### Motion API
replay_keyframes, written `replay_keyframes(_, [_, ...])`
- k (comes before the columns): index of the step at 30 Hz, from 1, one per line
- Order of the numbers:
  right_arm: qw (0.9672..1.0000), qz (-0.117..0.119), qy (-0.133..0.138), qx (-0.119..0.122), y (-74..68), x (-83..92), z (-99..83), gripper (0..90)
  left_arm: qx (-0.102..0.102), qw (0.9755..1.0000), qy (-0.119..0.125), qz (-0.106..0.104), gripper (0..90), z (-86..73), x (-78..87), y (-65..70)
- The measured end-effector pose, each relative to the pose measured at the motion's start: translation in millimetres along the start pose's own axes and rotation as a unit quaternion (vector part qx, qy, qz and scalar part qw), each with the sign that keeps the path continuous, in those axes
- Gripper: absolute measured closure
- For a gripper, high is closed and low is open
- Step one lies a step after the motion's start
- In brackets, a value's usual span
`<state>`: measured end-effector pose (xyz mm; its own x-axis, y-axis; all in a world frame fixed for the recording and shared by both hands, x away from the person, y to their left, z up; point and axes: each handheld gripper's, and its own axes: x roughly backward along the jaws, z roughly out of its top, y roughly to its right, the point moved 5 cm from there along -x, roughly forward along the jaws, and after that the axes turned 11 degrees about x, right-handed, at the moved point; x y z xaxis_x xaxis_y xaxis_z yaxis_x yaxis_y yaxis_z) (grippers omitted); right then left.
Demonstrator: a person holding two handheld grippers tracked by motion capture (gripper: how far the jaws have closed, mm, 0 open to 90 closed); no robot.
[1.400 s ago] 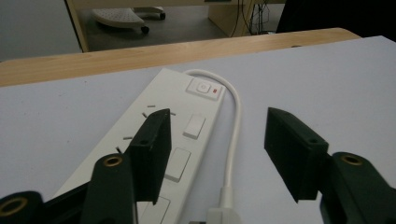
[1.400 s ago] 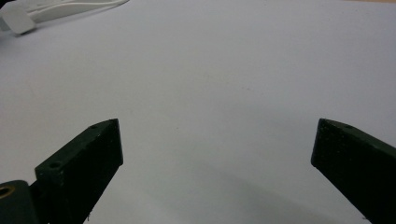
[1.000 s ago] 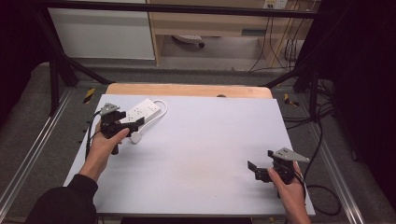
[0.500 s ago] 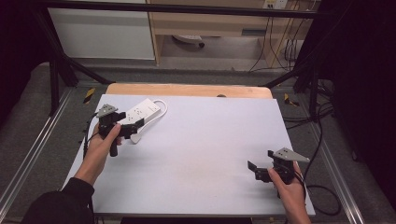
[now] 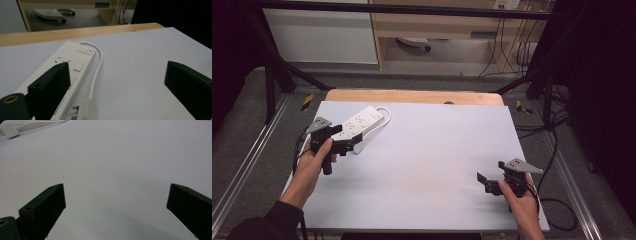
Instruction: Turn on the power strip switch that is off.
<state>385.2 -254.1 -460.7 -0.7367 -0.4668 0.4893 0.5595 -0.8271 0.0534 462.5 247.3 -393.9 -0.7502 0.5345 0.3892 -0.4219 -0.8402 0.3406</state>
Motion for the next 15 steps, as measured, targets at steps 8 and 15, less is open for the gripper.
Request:
replay_keyframes(8, [1.0000, 0.000, -0.001, -0.001, -0.1, -0.4, -0.2, 2.5, -0.002, 1.0000, 0.006, -0.005, 6.4, -7.6, 18.3, 2.7])
replay_keyframes(15, [1.0000, 0.000, -0.001, -0.001, -0.2, -0.3, -0.4, 2.5, -0.006, 0.9999, 0.007, -0.008, 6.5, -14.9, 31.8, 5.3])
